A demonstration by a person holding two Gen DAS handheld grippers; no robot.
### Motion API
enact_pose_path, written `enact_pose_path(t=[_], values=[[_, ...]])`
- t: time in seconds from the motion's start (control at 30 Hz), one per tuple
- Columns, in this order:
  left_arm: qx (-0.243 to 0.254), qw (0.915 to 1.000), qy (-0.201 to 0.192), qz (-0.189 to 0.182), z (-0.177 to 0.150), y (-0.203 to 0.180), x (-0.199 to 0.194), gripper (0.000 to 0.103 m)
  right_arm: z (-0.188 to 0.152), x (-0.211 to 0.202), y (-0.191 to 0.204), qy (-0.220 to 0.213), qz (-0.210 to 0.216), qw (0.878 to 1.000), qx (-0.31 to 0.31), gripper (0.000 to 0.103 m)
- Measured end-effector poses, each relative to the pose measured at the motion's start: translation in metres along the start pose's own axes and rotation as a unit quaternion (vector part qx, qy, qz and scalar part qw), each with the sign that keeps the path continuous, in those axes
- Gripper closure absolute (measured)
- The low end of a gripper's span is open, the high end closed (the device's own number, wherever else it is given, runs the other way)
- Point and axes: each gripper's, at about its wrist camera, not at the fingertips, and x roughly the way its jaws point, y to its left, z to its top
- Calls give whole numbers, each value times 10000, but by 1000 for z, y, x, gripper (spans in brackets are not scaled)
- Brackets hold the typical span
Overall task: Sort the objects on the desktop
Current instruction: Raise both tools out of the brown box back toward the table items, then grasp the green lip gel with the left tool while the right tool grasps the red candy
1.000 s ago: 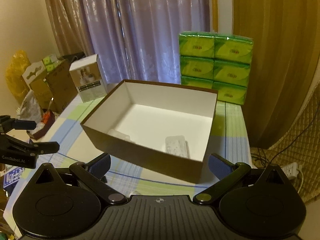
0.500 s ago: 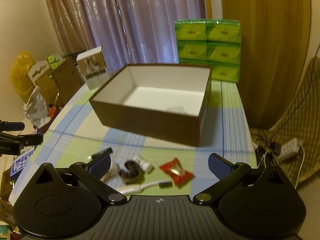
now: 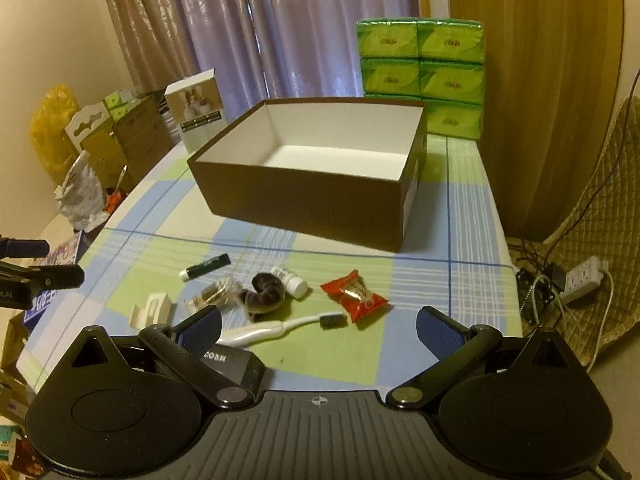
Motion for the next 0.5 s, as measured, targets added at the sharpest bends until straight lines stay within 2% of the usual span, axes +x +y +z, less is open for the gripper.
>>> enact_pose_path(t=[0.3, 0.5], values=[[42, 9999, 123, -77, -6, -2, 4, 5, -9, 7, 2, 43, -24, 10000, -85, 2], [43, 9994, 318, -143, -9, 6, 21, 7, -17, 19, 5, 53, -78, 9999, -136, 2]])
